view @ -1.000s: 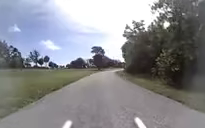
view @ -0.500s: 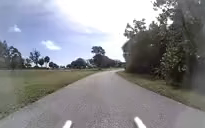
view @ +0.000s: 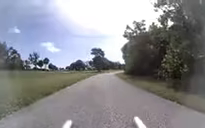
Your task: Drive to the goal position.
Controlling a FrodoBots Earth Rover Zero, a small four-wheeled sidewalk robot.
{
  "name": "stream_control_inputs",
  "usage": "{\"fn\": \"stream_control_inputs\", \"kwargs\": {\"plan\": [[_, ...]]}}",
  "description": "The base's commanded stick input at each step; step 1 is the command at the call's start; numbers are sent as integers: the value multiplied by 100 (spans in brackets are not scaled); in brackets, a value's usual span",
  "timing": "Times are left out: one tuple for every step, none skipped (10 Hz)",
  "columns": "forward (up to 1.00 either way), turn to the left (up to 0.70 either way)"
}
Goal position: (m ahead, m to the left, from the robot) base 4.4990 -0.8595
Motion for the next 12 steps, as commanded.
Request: {"fn": "stream_control_inputs", "kwargs": {"plan": [[50, 6], [50, 27], [50, 48], [50, 50], [50, 43], [50, 7], [50, 0], [50, 0], [50, 0], [50, 0], [50, 0], [50, 0]]}}
